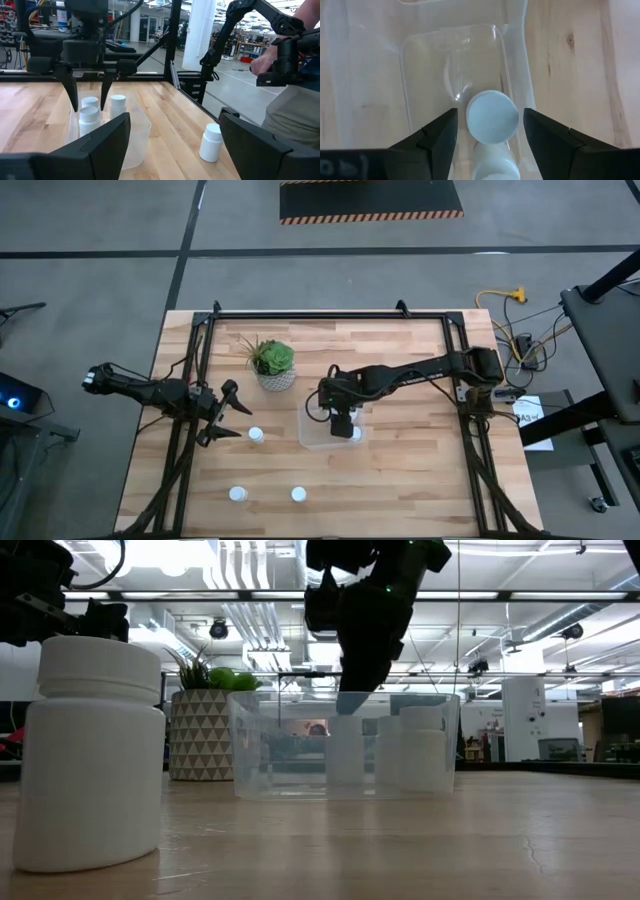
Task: Pick and place pill bottles into a basket
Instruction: Put the white pill bottle into the transparent bin
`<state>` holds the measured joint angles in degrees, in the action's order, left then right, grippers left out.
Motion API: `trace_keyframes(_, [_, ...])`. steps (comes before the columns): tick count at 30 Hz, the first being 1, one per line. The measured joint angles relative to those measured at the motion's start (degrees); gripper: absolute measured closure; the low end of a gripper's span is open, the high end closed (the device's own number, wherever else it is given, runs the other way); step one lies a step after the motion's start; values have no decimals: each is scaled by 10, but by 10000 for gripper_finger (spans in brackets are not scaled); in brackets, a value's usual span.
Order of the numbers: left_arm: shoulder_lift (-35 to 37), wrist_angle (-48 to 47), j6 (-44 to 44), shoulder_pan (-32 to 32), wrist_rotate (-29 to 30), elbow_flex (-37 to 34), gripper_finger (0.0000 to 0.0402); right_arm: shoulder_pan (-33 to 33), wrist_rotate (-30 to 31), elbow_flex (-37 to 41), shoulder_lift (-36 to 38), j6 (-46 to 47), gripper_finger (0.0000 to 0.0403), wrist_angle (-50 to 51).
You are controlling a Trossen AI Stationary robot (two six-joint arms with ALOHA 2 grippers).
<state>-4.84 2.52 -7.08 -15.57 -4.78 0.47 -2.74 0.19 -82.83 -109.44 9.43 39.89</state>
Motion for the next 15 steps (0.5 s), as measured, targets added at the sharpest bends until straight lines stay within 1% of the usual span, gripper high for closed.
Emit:
trace_keyframes(7, [0,0,0,0,0,0,112,0,0,0,23,-9,186,-13])
trace_keyframes(10, [0,0,0,0,0,0,112,0,0,0,36,-27,186,-17])
trace_keyframes(15, [0,0,0,0,0,0,112,-1,-1,0,72,-30,187,-17])
